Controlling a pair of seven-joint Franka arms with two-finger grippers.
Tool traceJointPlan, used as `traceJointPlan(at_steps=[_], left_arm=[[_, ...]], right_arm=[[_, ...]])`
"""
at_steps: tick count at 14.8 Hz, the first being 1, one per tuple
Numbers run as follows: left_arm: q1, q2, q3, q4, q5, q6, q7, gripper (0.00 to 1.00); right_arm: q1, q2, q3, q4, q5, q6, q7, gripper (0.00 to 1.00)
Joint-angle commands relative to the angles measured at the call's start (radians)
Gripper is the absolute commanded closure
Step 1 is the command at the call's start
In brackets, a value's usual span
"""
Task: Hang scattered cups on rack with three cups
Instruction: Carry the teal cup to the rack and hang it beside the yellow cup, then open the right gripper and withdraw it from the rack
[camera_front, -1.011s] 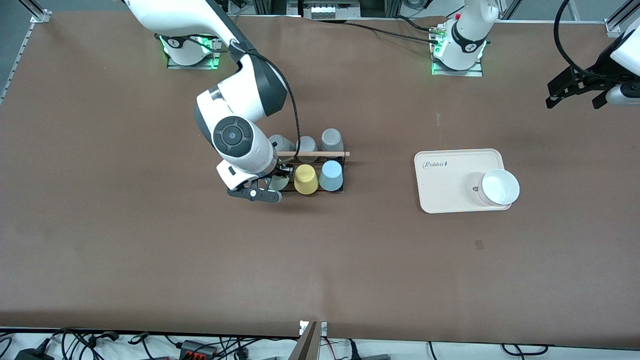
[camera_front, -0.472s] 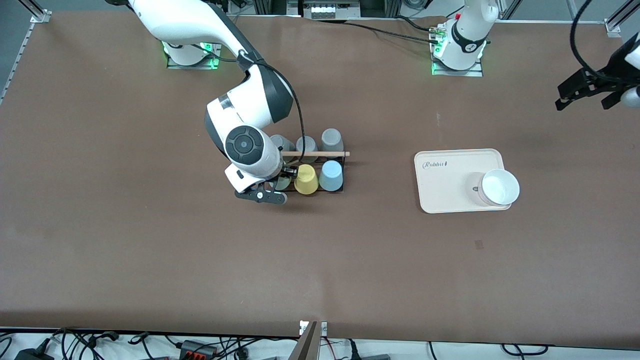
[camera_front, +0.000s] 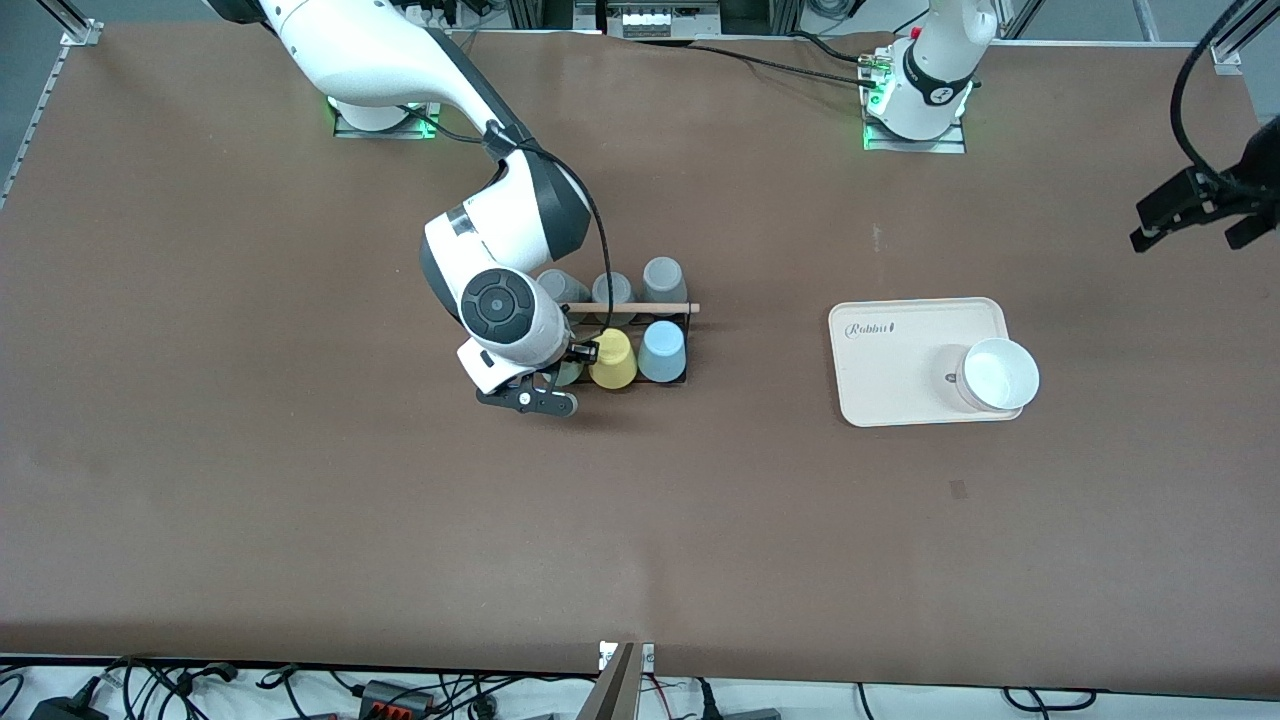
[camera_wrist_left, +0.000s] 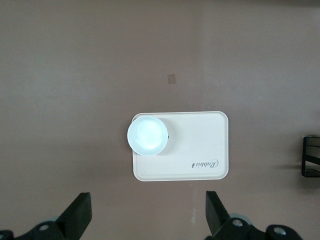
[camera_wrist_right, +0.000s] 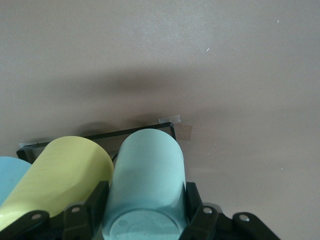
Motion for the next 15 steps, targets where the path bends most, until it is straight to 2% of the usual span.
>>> traceJointPlan(at_steps=[1, 9, 15], left_arm=[[0.014, 0.027, -0.005, 0.052, 0.016, -0.029, 0.005, 0.0], [0.022, 0.009, -0.007, 0.038, 0.013, -0.074, 0.009, 0.0], [0.022, 0.009, -0.018, 0.04, 0.01, -0.066, 0.006, 0.0]], right_arm=[[0.005, 0.01, -0.009, 0.032, 0.015, -0.002, 0.014, 0.0], [-0.03, -0.057, -0.032, 0.072, 0.007, -0.021, -0.001, 0.0], [-0.171, -0.188, -0.039, 0.073, -0.011, -0.136, -0.157, 0.0]])
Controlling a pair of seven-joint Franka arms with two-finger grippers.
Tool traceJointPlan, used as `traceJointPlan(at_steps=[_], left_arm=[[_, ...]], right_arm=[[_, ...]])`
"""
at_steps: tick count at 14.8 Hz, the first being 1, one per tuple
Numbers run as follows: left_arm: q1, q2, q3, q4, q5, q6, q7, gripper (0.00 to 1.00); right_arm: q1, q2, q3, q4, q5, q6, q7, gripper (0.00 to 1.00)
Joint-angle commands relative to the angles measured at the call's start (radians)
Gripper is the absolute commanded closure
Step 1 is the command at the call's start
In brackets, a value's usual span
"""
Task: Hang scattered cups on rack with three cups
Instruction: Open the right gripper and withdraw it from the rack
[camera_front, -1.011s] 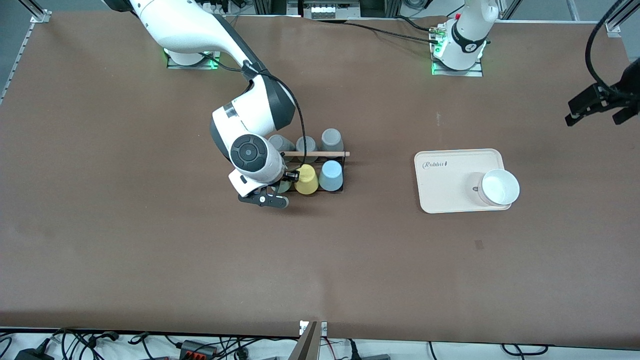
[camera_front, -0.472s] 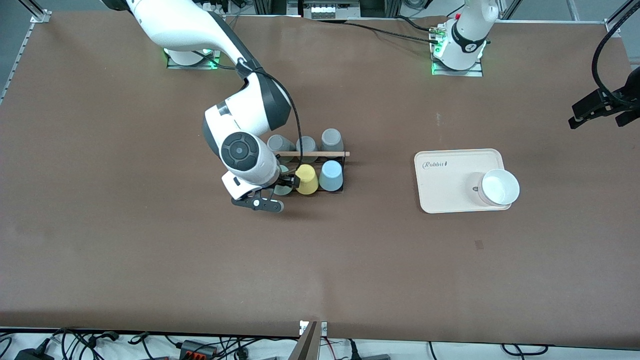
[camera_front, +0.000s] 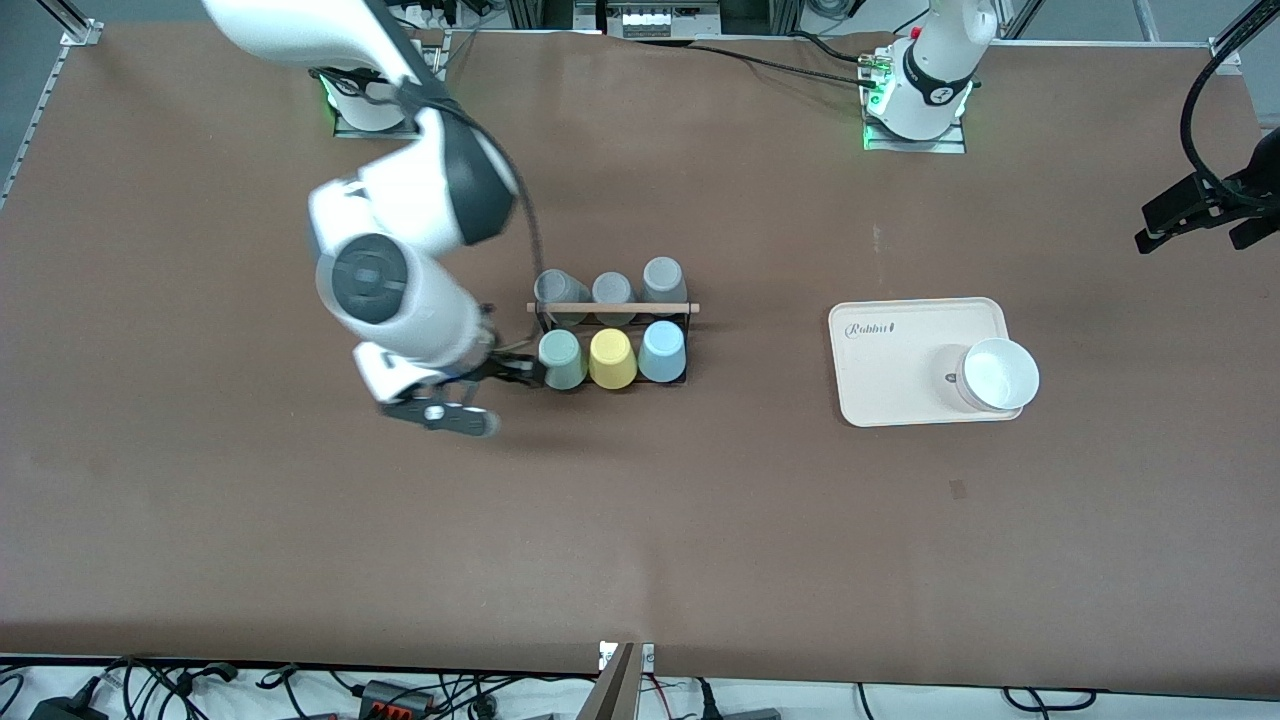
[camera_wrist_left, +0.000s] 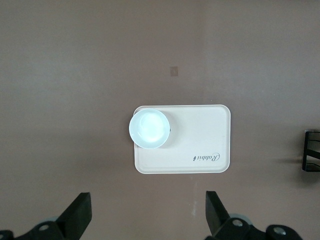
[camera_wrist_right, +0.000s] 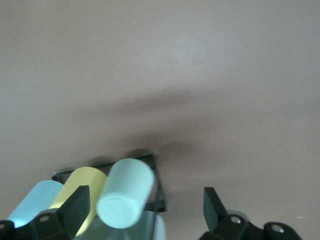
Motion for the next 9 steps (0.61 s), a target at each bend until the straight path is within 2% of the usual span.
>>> traceJointPlan(at_steps=[1, 9], left_arm=[[0.006, -0.004, -0.01, 0.014, 0.01, -0.015, 0.006, 0.0], [0.006, -0.006, -0.009, 0.013, 0.01, -0.017, 0.008, 0.0]], right_arm=[[-0.087, -0.07, 0.007, -0.01, -0.006, -0.048, -0.116, 0.0], [-0.287, -0.212, 0.013, -0.042, -0.005, -0.112, -0.346, 0.0]])
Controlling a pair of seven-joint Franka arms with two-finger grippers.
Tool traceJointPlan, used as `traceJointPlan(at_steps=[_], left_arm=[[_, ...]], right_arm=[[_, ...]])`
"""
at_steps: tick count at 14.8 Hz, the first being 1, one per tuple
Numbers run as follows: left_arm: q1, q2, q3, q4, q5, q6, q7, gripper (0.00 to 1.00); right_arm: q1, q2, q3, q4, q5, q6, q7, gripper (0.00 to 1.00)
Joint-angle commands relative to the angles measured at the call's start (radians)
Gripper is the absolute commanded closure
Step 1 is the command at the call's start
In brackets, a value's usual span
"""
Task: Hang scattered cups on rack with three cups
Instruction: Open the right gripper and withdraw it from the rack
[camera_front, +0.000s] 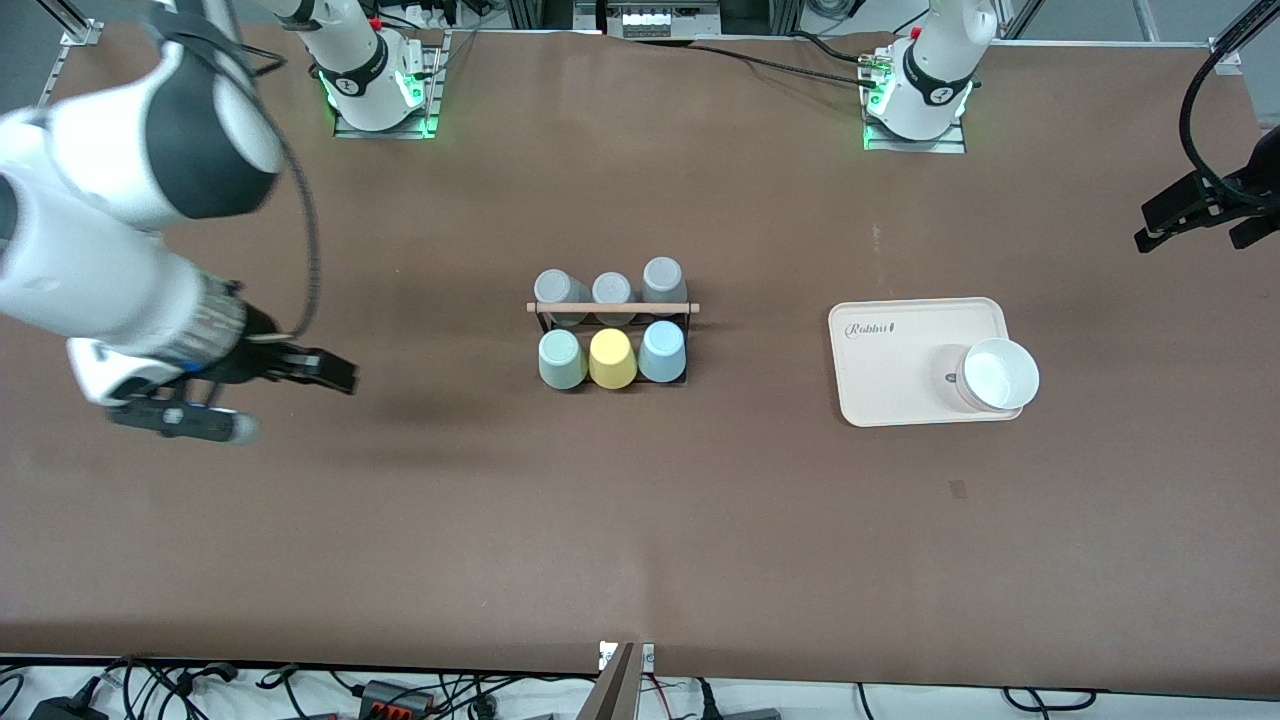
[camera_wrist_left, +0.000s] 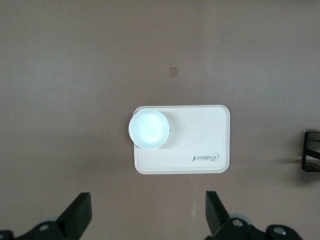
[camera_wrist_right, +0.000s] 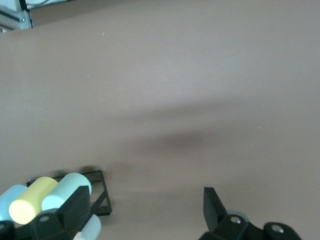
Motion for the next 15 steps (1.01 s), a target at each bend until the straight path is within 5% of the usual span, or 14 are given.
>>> traceJointPlan(at_steps=[1, 11, 15], left_arm=[[0.006, -0.004, -0.007, 0.011, 0.01, -0.016, 0.008, 0.0], [0.006, -0.003, -0.009, 0.013, 0.01, -0.015, 0.006, 0.0], [0.006, -0.003, -0.009, 0.011, 0.01, -0.015, 0.006, 0.0]], right_arm=[[-0.046, -0.055, 0.017, -0.042, -0.003, -0.01, -0.069, 0.0], [-0.113, -0.128, -0.045, -0.048, -0.073, -0.053, -0.257, 0.0], [-0.256, -0.152, 0.045, -0.062, -0.064, -0.055, -0.327, 0.0]])
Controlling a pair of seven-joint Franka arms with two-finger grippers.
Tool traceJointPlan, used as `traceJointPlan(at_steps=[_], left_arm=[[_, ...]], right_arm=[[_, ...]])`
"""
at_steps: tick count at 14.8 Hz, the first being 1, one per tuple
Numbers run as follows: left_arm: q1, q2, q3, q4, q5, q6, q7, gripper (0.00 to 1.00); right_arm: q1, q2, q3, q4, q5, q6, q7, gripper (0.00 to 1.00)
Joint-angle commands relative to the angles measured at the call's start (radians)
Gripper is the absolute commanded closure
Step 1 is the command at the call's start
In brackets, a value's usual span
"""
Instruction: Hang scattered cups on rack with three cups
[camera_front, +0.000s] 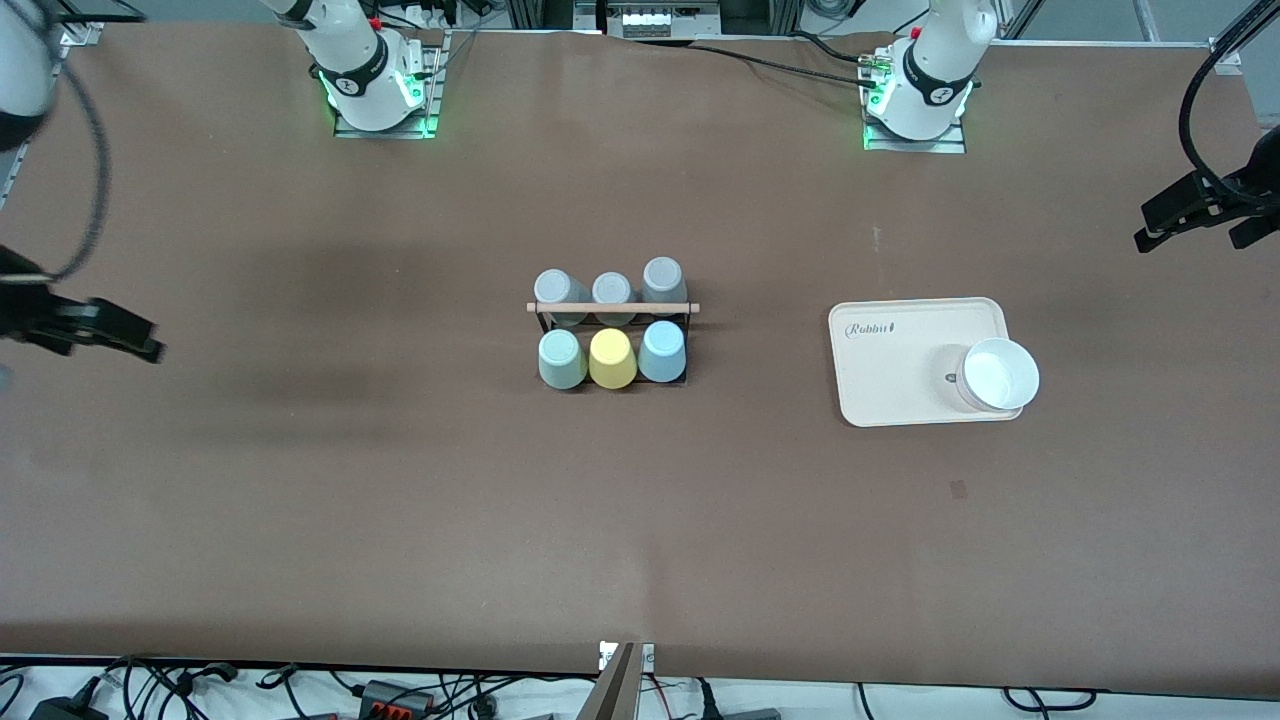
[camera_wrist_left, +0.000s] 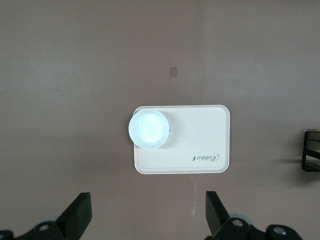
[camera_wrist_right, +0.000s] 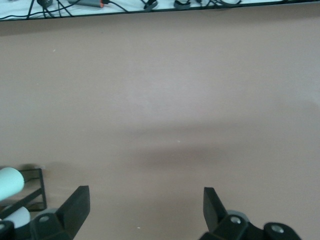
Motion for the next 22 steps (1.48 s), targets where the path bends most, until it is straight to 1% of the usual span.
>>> traceJointPlan(at_steps=[1, 3, 5, 6, 8, 11, 16, 18, 22], left_arm=[[0.006, -0.003, -0.008, 0.013, 0.01, -0.015, 0.008, 0.0], [0.006, -0.003, -0.008, 0.013, 0.01, -0.015, 0.006, 0.0], [0.006, -0.003, -0.008, 0.013, 0.01, -0.015, 0.008, 0.0], [0.006, -0.003, -0.008, 0.013, 0.011, -0.015, 0.006, 0.0], [0.006, -0.003, -0.008, 0.013, 0.011, -0.013, 0.008, 0.0], [0.006, -0.003, -0.008, 0.013, 0.013, -0.015, 0.008, 0.0], [0.006, -0.003, -0.008, 0.013, 0.013, -0.013, 0.008, 0.0], [0.006, -0.003, -0.008, 0.013, 0.013, -0.013, 0.008, 0.0], [0.006, -0.003, -0.008, 0.013, 0.013, -0.013, 0.008, 0.0]], right_arm=[[-0.047, -0.032, 0.054, -0.036, 0.003, -0.002, -0.026, 0.0], [-0.046, -0.046, 0.054, -0.044, -0.006, 0.001, -0.052, 0.0], [-0.047, -0.08, 0.056, -0.093, -0.019, 0.012, -0.077, 0.0], [-0.047, -0.103, 0.054, -0.13, -0.033, 0.029, -0.086, 0.0], [-0.041, -0.176, 0.054, -0.241, -0.053, 0.098, -0.093, 0.0], [-0.04, -0.277, 0.056, -0.407, -0.053, 0.173, -0.093, 0.0], [-0.043, -0.389, 0.053, -0.542, -0.044, 0.161, -0.093, 0.0], [-0.044, -0.41, 0.051, -0.564, -0.041, 0.149, -0.093, 0.0], [-0.044, -0.41, 0.051, -0.547, -0.038, 0.113, -0.092, 0.0]])
